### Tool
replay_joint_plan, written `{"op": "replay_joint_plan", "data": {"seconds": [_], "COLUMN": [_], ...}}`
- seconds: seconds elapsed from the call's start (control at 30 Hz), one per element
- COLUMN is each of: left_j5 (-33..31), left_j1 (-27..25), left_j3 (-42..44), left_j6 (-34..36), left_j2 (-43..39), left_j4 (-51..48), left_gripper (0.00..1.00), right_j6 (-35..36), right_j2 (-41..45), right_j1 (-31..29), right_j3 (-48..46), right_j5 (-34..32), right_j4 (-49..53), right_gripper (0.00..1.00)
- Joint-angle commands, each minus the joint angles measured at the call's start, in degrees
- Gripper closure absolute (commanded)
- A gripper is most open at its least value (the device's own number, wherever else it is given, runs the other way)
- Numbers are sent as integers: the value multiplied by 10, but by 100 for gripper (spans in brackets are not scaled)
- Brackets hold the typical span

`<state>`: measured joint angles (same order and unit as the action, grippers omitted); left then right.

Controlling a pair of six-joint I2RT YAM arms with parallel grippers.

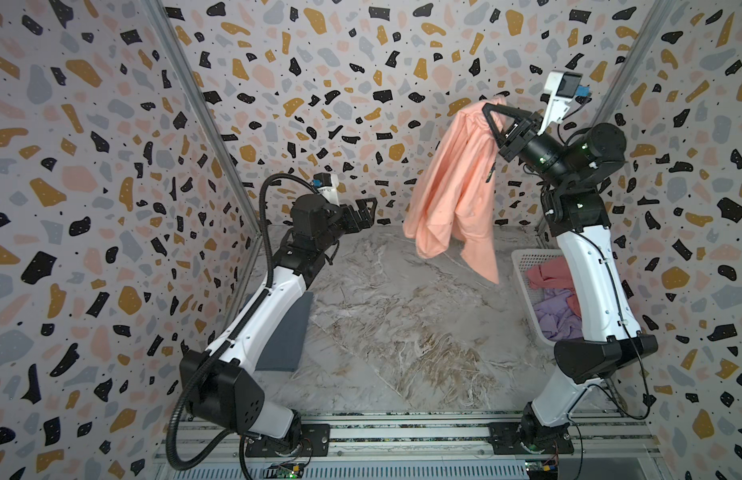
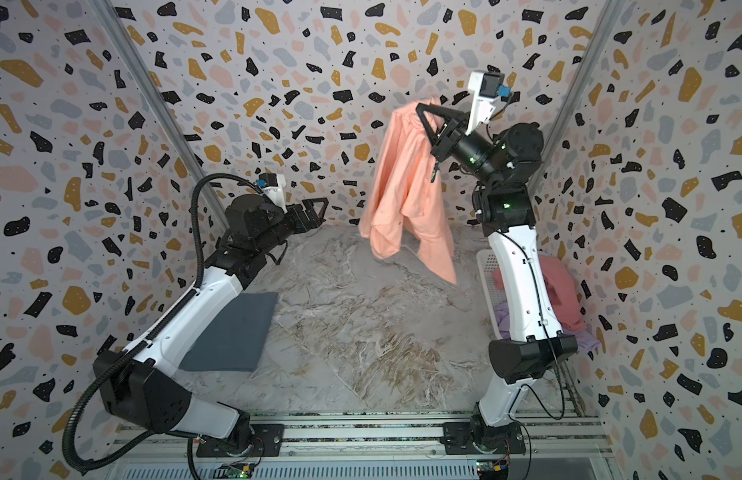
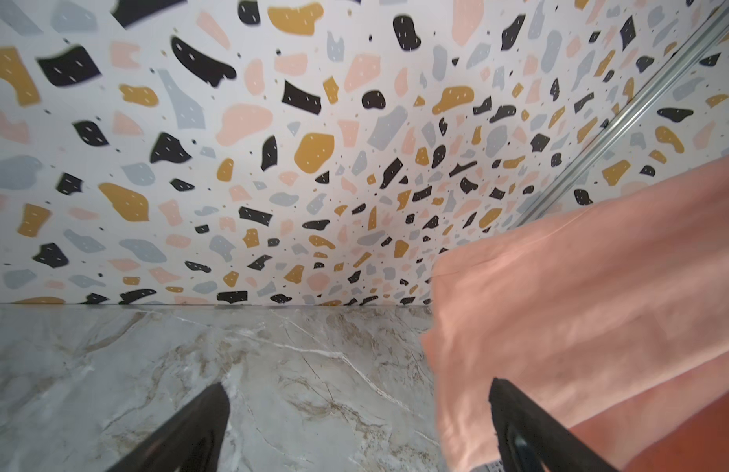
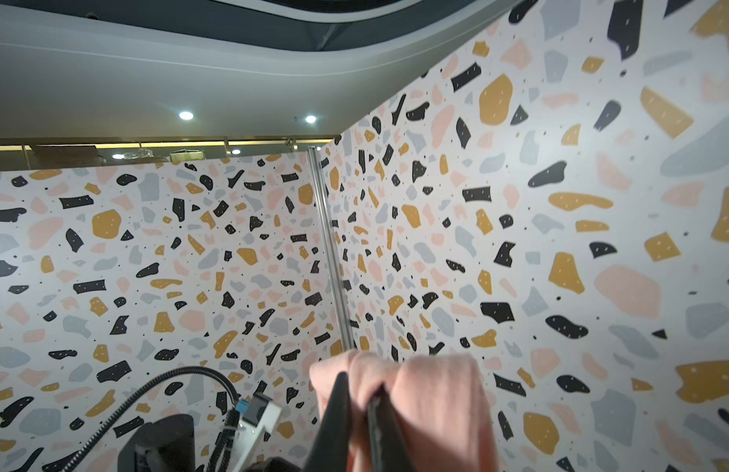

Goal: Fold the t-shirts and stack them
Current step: 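Lift the peach t-shirt and lay it on the table between the grippers, then grasp the shirt edges with both grippers and lift to spread it flat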

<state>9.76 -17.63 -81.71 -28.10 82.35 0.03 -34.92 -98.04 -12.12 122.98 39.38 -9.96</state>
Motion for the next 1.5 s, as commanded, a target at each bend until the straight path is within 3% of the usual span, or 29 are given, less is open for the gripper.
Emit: {"op": "replay_joint_plan", "data": {"seconds": [0.0, 0.03, 0.07, 0.17, 0.27, 0.47, 0.63, 0.83, 1.0, 1.13, 1.33, 1.47], "left_j5": [-77, -92, -100, -101, -85, -75, -101, -176, -172, -181, -144, -109], "left_j1": [10, 10, 11, 12, 9, -33, -41, -13, 46, 62, 66, 67], "left_j3": [19, 25, 30, 34, 34, 17, -8, -120, -130, -147, -152, -152], "left_j6": [26, 33, 37, 41, 44, 76, 72, 65, 48, 62, 59, 49], "left_j2": [-42, -51, -55, -48, -20, 77, 177, 309, 350, 379, 433, 454], "left_j4": [-9, -17, -25, -58, -97, -160, -173, -240, -236, -250, -243, -228], "left_gripper": [0, 0, 0, 0, 0, 2, 4, 6, 6, 7, 10, 22], "right_j6": [11, 45, 78, 198, 251, 198, 137, 143, 153, 161, 166, 156], "right_j2": [64, 69, 66, 48, 70, 97, 67, 17, -41, -81, -117, -135], "right_j1": [-10, -14, -15, -17, -16, -13, -25, -69, -84, -85, -95, -97], "right_j3": [-145, -186, -200, -194, -256, -429, -528, -579, -572, -550, -542, -538], "right_j5": [-20, -19, -29, -119, -187, -180, -149, -163, -226, -242, -242, -237], "right_j4": [-24, 9, 61, 241, 280, 226, 154, 111, 102, 108, 106, 88], "right_gripper": [45, 4, 1, 1, 0, 4, 8, 7, 5, 6, 17, 38]}}
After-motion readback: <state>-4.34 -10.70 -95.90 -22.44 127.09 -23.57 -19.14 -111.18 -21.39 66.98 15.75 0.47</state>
